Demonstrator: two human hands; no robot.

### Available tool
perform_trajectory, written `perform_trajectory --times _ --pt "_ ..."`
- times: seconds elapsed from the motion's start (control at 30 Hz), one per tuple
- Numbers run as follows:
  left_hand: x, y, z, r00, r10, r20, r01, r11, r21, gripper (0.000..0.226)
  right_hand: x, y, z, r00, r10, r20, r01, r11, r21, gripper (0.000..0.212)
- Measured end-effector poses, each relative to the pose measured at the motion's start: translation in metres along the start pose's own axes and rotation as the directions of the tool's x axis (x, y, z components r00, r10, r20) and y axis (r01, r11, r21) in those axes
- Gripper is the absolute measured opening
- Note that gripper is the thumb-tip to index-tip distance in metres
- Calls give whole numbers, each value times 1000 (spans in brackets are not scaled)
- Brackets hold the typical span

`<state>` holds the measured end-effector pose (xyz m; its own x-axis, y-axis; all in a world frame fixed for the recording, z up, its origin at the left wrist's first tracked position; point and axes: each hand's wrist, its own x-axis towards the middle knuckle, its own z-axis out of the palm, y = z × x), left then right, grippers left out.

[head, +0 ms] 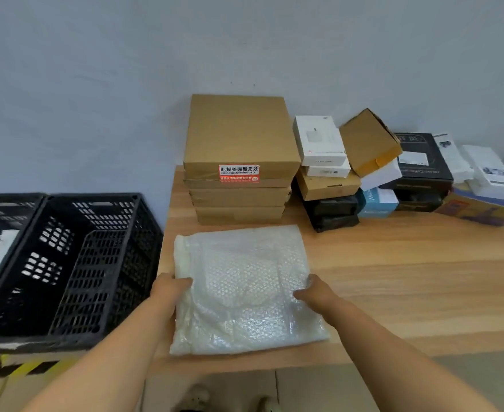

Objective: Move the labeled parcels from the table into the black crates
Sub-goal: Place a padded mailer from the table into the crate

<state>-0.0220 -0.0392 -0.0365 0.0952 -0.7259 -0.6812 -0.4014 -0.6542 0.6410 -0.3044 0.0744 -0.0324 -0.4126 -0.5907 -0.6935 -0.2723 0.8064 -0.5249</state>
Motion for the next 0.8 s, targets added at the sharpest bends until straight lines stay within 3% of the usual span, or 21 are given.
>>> perform_trajectory --times 0.1,0.17,0.47,0.6,0.7,0.8 --pt "-12 0 10 1000 23 -11 -24 988 -150 25 9 9 -10 1000 -16 12 16 1000 13 55" --pt "-22 5 15 997 68 -21 -71 973 -220 28 11 12 -18 999 -9 31 5 994 109 50" --pt "-75 39 7 974 224 18 -204 914 -350 23 6 10 -37 999 18 30 -28 922 386 36" --pt "-100 62 -16 942 336 -8 -315 874 -370 23 -15 -8 -48 997 -76 -30 81 876 476 22" --pt "-118 82 -38 912 407 -49 -392 832 -393 21 -36 -34 -60 979 -188 -76 201 852 483 22" --pt "-134 103 -58 869 485 -98 -479 775 -413 17 -60 -64 -76 949 -283 -139 316 839 443 9"
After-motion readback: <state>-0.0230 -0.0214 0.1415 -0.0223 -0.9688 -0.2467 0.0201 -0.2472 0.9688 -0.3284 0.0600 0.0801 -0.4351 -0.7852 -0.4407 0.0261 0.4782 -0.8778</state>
